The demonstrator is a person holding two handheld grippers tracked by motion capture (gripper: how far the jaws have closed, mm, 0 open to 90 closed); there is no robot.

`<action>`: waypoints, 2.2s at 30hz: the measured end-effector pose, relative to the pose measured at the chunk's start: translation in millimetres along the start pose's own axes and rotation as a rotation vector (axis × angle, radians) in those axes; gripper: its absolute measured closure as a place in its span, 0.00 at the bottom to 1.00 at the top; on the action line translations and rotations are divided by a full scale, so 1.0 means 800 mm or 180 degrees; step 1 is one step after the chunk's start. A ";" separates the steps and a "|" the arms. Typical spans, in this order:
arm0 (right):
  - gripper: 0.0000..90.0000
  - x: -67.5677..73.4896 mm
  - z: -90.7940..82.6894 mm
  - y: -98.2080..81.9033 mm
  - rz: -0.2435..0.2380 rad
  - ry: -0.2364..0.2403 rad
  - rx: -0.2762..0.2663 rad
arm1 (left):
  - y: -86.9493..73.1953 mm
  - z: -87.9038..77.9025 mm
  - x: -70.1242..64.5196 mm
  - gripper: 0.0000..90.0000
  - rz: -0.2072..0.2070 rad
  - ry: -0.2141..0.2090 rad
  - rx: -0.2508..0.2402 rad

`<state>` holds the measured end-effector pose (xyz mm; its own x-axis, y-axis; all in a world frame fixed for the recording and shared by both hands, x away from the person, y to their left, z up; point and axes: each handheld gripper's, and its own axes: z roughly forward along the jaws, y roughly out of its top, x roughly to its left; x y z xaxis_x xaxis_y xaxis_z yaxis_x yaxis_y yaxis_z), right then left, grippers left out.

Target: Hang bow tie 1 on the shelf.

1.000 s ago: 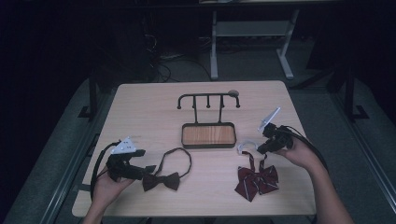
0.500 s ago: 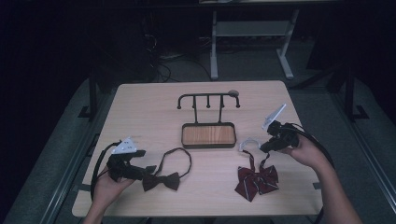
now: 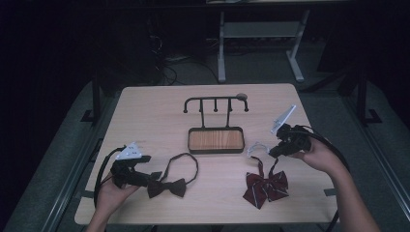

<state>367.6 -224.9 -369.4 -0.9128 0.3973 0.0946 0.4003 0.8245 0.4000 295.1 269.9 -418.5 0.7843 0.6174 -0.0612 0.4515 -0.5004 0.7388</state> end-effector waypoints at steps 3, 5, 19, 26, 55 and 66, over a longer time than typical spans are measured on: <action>0.96 0.003 -0.005 0.002 -0.0036 -0.0001 -0.0006 | 0.000 -0.001 0.000 0.25 0.0003 0.0005 0.0005; 0.96 0.004 -0.008 0.004 -0.0062 0.0003 -0.0020 | 0.000 -0.001 0.000 0.25 0.0001 0.0009 0.0002; 0.97 0.017 -0.033 0.014 -0.0235 -0.0004 -0.0076 | 0.000 -0.001 0.001 0.25 0.0027 0.0018 0.0017; 0.97 0.022 -0.049 0.021 -0.0302 -0.0037 -0.0115 | 0.000 -0.002 0.001 0.25 0.0025 0.0022 0.0000; 0.97 0.028 -0.097 0.067 -0.0480 -0.0160 -0.0160 | 0.000 -0.004 0.001 0.25 0.0008 0.0015 -0.0034; 0.97 0.028 -0.108 0.088 -0.0523 -0.0187 -0.0144 | 0.000 -0.004 0.000 0.25 0.0006 0.0007 -0.0041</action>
<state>368.2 -192.6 -259.9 -0.9588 0.2827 -0.0283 0.2410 0.8618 0.4463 294.0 271.8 -416.3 0.7842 0.6178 -0.0584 0.4445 -0.4936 0.7475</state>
